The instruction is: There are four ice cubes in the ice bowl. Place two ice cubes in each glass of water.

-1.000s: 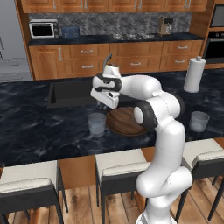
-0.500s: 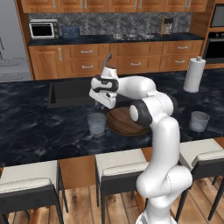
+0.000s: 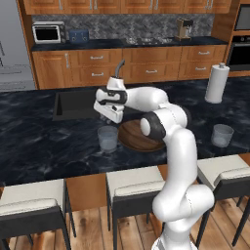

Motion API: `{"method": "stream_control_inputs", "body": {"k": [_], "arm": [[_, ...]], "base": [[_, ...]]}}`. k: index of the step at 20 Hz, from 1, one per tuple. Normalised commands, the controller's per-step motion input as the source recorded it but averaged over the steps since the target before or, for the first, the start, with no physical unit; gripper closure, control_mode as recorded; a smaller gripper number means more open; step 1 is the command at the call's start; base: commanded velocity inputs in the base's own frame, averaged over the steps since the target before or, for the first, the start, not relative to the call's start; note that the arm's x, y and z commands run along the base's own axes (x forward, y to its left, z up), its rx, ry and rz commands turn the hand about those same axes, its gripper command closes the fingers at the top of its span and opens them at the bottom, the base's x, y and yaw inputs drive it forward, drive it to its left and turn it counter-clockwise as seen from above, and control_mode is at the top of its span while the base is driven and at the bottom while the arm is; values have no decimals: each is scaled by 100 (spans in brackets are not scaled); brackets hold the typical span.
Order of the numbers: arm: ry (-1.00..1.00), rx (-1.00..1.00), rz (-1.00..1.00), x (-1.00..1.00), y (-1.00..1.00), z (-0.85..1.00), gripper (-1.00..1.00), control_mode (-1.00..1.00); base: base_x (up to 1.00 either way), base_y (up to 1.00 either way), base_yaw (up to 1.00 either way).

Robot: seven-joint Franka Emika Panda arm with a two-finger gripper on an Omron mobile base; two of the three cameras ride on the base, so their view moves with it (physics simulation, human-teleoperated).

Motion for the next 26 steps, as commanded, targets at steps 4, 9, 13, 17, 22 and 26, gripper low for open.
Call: {"method": "stream_control_inputs", "body": {"k": [4,9,13,17,22,26], "arm": [[0,0,0,0,3,-26,100,-100],[0,0,0,0,0,-21,100,-100],[0,0,0,0,0,-6,100,-100],[0,0,0,0,0,-9,100,-100],[0,0,0,-4,-6,-3,100,-100],[0,1,0,-5,-4,-8,100,-100]], "base": [[0,0,0],[0,0,0],[0,0,0],[0,0,0],[0,0,0],[0,0,0]]}}
